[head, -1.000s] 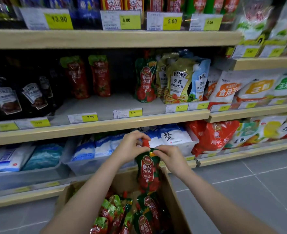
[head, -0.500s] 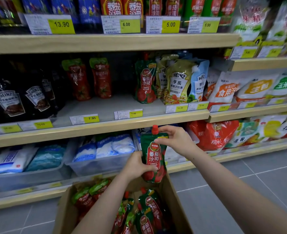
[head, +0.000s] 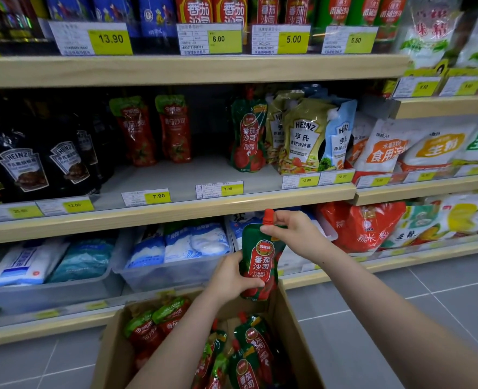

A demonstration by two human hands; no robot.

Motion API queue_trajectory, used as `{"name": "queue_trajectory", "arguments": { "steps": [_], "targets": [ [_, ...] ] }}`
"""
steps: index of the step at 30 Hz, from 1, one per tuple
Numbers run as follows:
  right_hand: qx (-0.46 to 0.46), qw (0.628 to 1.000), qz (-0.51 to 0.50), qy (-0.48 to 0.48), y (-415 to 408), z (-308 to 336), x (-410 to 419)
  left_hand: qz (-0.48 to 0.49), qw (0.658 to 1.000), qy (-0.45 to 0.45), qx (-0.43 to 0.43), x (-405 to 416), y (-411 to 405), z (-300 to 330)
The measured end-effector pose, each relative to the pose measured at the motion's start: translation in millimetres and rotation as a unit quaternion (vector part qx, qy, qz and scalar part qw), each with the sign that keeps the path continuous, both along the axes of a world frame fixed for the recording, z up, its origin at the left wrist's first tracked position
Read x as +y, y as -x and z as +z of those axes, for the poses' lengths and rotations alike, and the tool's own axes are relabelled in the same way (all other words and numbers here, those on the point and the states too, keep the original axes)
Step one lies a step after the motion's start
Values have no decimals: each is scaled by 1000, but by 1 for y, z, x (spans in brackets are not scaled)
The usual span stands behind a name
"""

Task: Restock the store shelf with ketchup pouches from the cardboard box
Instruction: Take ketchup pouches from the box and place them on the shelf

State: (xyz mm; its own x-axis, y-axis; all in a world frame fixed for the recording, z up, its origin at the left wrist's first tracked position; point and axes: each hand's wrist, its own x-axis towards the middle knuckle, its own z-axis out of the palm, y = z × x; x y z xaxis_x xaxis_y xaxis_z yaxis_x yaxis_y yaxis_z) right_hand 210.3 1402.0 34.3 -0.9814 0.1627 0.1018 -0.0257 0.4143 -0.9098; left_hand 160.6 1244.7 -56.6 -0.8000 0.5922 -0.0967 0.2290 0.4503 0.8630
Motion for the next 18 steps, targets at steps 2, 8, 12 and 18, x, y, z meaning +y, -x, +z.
{"name": "queue_trajectory", "arguments": {
  "steps": [2,8,12,18],
  "targets": [
    [0,1000,-8,1,0,0,1,-8,1000,-19,-16,0,-2,0],
    [-28,999,-12,33,0,4,10,-73,994,-40,-73,-6,-9,-2],
    [-32,994,-6,103,-3,3,9,-48,995,-61,-67,-8,-6,6],
    [-176,976,15,127,-20,-47,-1,-7,996,-68,-52,-14,-2,9]
  ]
}}
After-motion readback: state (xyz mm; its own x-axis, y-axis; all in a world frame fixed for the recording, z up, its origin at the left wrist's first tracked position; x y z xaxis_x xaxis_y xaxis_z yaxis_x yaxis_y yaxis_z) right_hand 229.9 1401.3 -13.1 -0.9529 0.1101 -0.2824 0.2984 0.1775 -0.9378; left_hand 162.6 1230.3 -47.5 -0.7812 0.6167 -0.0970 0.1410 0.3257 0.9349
